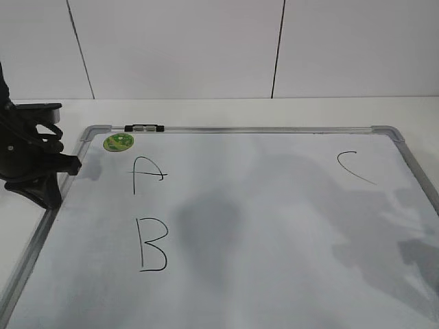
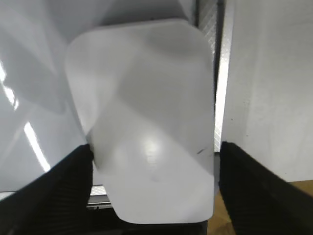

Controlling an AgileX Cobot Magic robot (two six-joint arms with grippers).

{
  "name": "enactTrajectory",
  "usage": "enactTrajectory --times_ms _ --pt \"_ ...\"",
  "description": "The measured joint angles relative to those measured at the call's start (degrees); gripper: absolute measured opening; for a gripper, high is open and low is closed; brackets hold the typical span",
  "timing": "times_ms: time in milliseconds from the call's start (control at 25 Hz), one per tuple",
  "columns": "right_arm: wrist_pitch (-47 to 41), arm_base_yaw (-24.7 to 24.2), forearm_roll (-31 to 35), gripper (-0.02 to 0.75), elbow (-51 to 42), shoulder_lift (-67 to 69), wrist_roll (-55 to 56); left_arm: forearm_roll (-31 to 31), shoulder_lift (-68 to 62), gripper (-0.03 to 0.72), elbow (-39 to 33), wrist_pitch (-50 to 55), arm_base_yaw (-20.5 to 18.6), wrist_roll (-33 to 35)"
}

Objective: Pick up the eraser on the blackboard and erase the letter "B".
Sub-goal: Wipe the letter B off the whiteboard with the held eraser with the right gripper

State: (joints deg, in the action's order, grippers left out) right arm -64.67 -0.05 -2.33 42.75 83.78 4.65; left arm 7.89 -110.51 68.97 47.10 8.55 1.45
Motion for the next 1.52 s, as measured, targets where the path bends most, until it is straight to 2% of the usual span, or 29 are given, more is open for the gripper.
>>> enactTrajectory --times_ms 800,1120,1520 --pt "0.71 0.24 -1.01 0.616 0.28 4.06 0.0 0.13 0.0 0.022 0.0 -0.54 0.0 0.0" --pt "0.33 0.24 -0.99 0.554 0.83 4.06 0.0 0.25 0.0 0.022 0.0 -0.75 0.0 0.0" --pt "-3.41 0.24 0.45 0.543 10.92 4.19 0.0 0.25 0.0 0.022 0.0 -1.0 0.0 0.0"
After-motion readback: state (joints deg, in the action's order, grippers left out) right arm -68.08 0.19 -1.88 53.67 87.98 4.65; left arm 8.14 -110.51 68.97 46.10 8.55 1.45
